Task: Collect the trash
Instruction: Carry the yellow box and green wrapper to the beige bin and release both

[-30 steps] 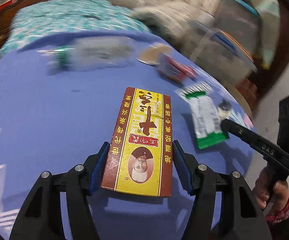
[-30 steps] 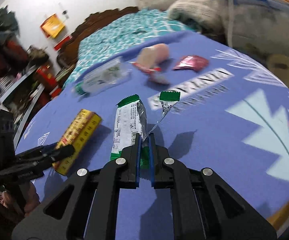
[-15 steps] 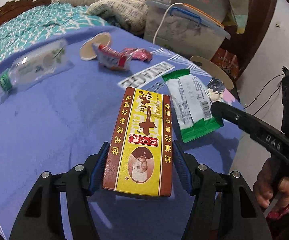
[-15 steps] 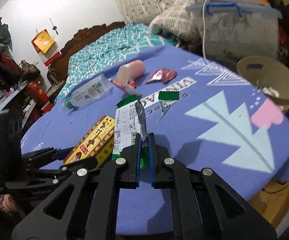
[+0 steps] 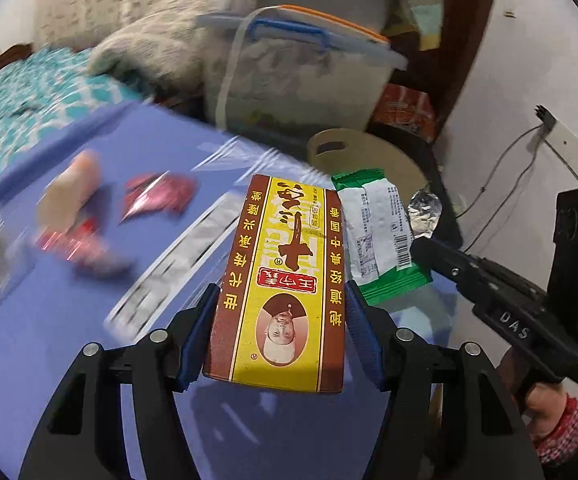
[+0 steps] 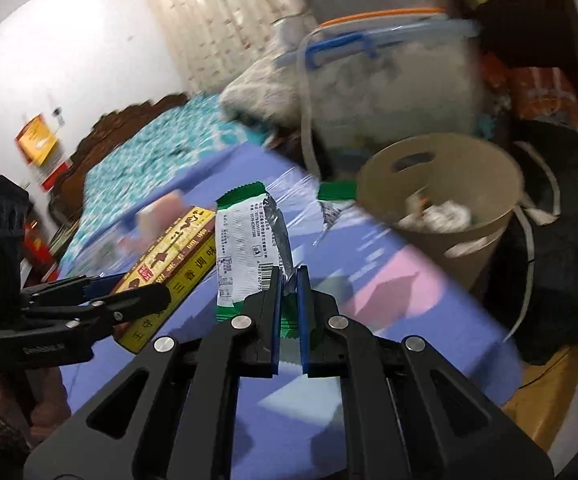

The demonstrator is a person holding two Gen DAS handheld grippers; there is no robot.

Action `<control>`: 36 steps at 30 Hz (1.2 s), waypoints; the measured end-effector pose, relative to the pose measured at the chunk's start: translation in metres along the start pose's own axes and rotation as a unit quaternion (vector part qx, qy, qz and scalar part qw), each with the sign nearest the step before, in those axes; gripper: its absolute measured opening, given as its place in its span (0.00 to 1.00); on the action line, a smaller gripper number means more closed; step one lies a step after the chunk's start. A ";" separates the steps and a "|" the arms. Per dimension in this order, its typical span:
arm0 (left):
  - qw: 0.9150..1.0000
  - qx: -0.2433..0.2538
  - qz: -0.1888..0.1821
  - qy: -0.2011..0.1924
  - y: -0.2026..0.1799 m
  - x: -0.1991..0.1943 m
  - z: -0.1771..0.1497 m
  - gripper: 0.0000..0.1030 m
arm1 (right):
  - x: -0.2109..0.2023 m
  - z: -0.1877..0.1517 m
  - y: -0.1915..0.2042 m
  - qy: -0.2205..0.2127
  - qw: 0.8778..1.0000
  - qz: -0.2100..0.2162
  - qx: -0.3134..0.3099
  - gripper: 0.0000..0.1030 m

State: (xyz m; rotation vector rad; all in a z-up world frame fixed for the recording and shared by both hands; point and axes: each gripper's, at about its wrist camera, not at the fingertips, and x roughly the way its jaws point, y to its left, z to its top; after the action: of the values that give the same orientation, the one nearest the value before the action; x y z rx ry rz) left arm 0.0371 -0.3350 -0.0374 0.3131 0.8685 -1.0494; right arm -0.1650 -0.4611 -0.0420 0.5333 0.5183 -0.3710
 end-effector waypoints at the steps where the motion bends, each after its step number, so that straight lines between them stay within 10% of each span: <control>1: 1.000 0.006 -0.008 0.002 -0.007 0.010 0.012 0.57 | 0.000 0.007 -0.010 -0.008 1.000 -0.009 0.006 0.09; 14: 0.995 0.073 -0.056 0.023 -0.081 0.144 0.127 0.58 | 0.052 0.073 -0.119 -0.013 0.993 -0.107 0.051 0.13; 18: 0.996 0.069 -0.039 0.043 -0.087 0.167 0.134 0.79 | 0.076 0.067 -0.131 0.017 0.992 -0.097 0.074 0.15; 20: 0.996 0.071 -0.037 0.027 -0.086 0.158 0.133 0.79 | 0.075 0.065 -0.131 0.006 0.992 -0.093 0.081 0.20; 22: 0.997 0.070 -0.037 0.010 -0.082 0.141 0.130 0.79 | 0.070 0.064 -0.132 -0.006 0.992 -0.095 0.085 0.71; 23: 0.997 0.068 -0.034 0.001 -0.079 0.130 0.128 0.79 | 0.064 0.063 -0.129 -0.023 0.991 -0.093 0.089 0.79; 36: 0.996 -0.023 0.020 -0.082 0.020 -0.016 0.015 0.79 | 0.031 0.065 -0.022 -0.053 0.997 0.002 0.062 0.70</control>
State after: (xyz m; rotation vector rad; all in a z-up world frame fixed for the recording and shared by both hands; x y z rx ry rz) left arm 0.0585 -0.3246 -0.0192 0.2015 0.7347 -1.0006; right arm -0.1258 -0.5216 -0.0192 0.6310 0.3926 -0.4275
